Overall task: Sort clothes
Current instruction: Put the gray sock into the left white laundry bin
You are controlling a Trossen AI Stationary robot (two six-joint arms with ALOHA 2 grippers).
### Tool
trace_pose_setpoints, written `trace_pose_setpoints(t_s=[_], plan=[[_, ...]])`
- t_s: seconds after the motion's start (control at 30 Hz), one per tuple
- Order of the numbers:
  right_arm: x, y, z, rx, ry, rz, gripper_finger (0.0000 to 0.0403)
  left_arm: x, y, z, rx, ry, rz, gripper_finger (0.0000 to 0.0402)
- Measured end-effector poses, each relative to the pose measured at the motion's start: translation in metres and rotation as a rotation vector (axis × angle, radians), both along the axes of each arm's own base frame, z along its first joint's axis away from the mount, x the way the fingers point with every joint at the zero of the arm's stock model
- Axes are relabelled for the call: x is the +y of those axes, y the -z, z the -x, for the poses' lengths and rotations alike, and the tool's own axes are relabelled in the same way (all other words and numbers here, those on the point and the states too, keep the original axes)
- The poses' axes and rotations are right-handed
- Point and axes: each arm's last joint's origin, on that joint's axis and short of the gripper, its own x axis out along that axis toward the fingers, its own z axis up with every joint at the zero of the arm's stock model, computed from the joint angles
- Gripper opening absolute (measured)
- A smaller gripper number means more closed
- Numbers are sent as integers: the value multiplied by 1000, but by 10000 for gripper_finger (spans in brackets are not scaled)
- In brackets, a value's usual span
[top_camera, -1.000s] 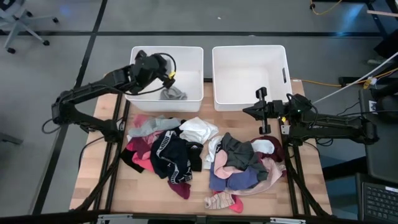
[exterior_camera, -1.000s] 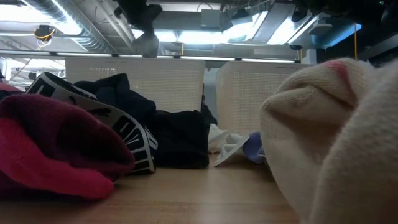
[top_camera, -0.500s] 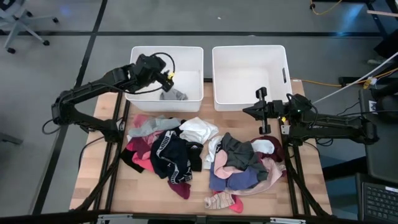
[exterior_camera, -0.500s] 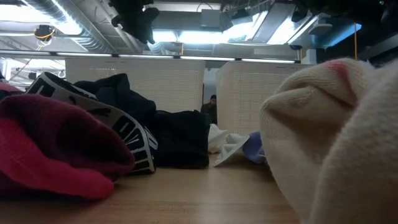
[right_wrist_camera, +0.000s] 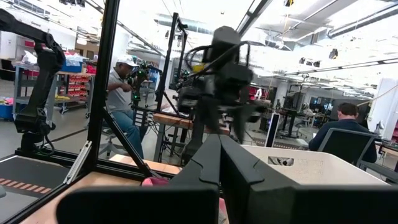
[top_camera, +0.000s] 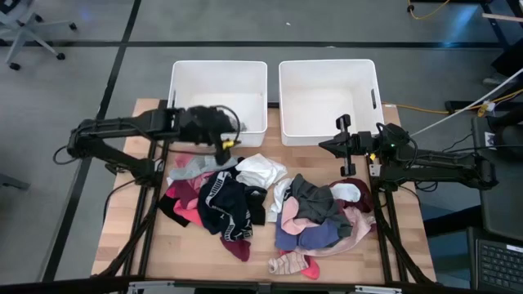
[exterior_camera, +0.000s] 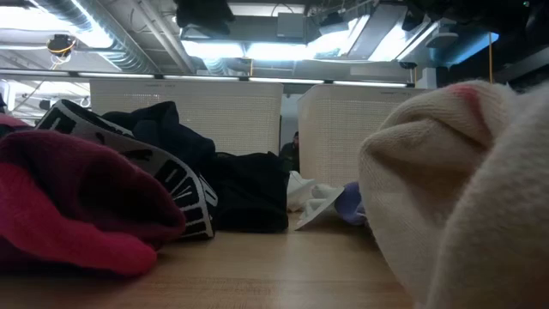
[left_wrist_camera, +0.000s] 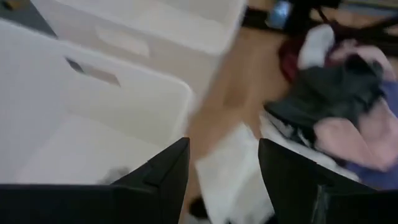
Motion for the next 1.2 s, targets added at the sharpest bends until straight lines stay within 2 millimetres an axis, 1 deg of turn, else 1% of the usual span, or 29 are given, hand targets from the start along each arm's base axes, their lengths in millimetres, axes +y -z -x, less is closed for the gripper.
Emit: trace_pose_setpoints(t_s=[0.2,0.3,0.4,0.57,0.73,0.97,1.07,1.2], plan=[[0,0,0,0,0,0,5,-24,13,11,149,-18,109,180],[0,0,0,0,0,0,5,-30,21,16,206,-64,171,179],[0,0,0,0,0,0,5,-34,35,22,282,-124,217,179],[0,0,0,1,0,0,5,-36,71,28,394,-221,263,179],[0,0,0,3,0,-1,5,-35,98,35,461,-307,286,179],[-1,0,0,2,17,-6,5,-32,125,44,484,-461,232,179],[-1,0,0,2,16,-6,5,-32,135,46,485,-474,230,179],[-1,0,0,3,16,-6,5,-33,148,43,451,-440,227,179]])
